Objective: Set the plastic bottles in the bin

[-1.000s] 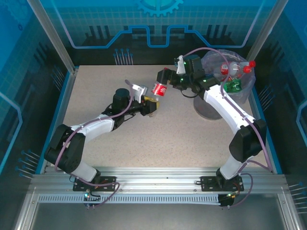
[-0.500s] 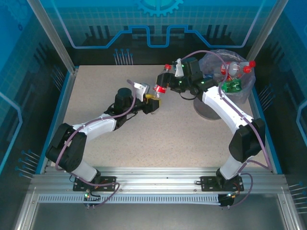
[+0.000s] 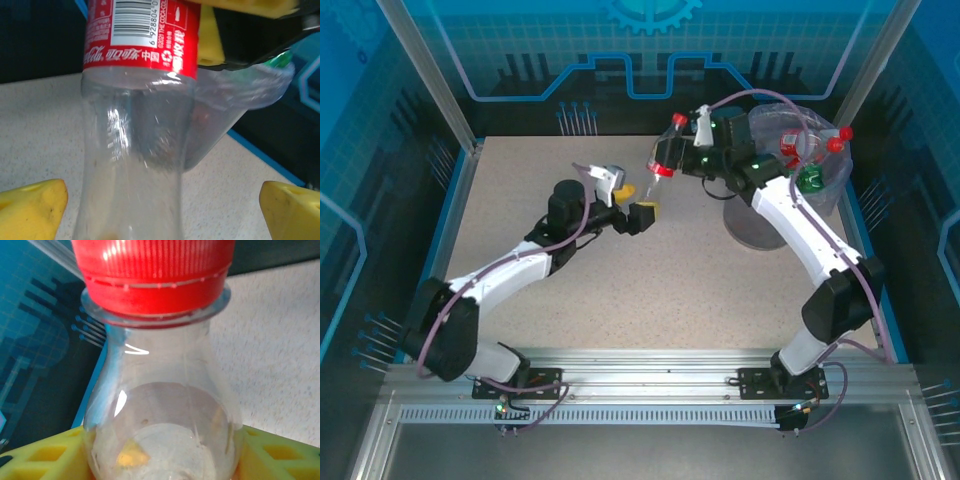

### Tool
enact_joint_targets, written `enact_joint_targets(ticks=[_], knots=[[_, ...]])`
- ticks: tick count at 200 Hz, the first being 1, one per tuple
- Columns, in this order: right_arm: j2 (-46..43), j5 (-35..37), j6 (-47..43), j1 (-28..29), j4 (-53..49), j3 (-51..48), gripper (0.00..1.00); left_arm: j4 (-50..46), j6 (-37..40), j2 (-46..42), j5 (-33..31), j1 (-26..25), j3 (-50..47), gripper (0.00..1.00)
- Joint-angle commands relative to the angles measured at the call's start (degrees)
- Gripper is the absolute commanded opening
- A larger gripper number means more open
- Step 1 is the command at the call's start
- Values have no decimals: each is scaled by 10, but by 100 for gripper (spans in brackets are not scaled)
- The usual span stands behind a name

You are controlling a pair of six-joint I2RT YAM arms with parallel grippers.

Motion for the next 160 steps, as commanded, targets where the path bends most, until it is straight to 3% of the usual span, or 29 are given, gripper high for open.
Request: enact_joint_targets(ticks=[1,30,70,101,124,160], knots=[[-46,46,-37,-21,11,57,63,-31,-23,-37,-17,-4,26,99],[-87,109,-76,-53,-1,82,63,-55,-119,-10,-27,-4,62,98],[-184,195,-100,-119,38,27,63,-4,-218,73,-21,-15,112,88],[-259,275,-143,-151,125,-71,63,-50,-252,116,-88,-25,155,83],[-311,275,-169,-162,282,-200,63,-84,-323,160,-99,-25,205,81],[-340,261,-181,-168,338,-279,64,-100,-386,220,-93,-44,289,79]])
